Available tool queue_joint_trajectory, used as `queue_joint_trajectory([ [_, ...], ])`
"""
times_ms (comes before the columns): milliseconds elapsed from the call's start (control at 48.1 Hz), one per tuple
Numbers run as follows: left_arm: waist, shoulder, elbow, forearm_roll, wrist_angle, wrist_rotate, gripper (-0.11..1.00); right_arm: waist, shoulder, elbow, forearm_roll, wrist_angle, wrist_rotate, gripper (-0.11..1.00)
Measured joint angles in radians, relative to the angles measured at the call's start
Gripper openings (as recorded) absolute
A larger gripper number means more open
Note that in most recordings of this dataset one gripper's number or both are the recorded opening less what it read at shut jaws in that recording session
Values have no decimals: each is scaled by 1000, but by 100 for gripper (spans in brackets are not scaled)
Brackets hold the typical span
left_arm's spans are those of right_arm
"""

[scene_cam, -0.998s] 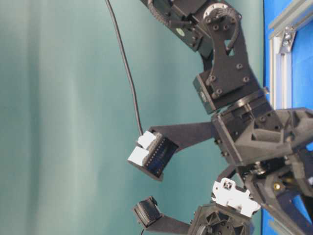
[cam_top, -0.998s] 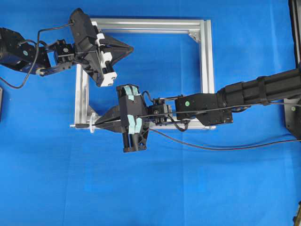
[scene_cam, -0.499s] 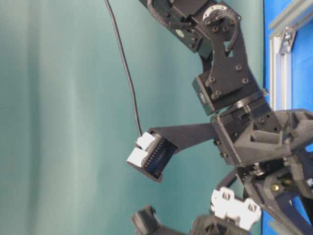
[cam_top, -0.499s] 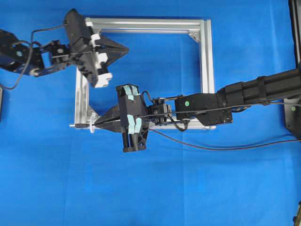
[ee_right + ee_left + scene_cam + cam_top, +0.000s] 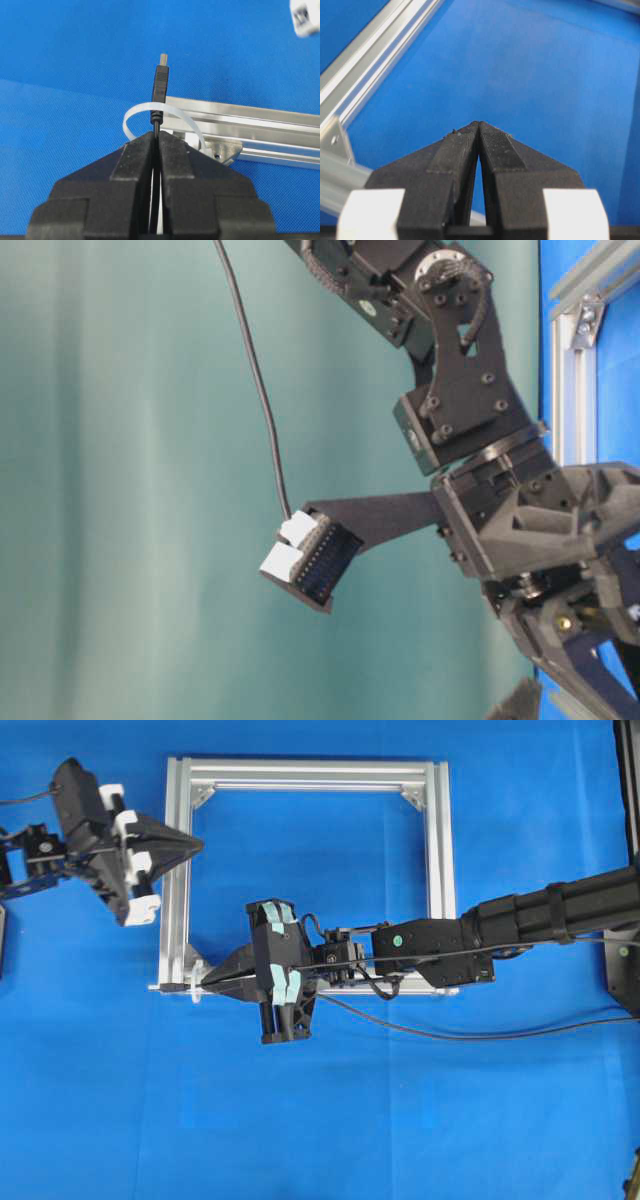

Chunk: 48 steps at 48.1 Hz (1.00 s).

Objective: Insert the wire through the string loop located on the left side.
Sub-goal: 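Move the left gripper down and right toward the protruding plug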

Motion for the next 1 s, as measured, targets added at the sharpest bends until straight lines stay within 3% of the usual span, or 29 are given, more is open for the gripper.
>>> queue_joint_trajectory([
  [270, 2, -26, 34, 0, 0, 0, 0, 0, 0, 0, 0, 0, 0, 0],
  [457, -55, -34, 46, 0, 0, 0, 0, 0, 0, 0, 0, 0, 0, 0],
  [998, -405, -198, 114, 3, 9, 0, 0, 0, 0, 0, 0, 0, 0, 0],
])
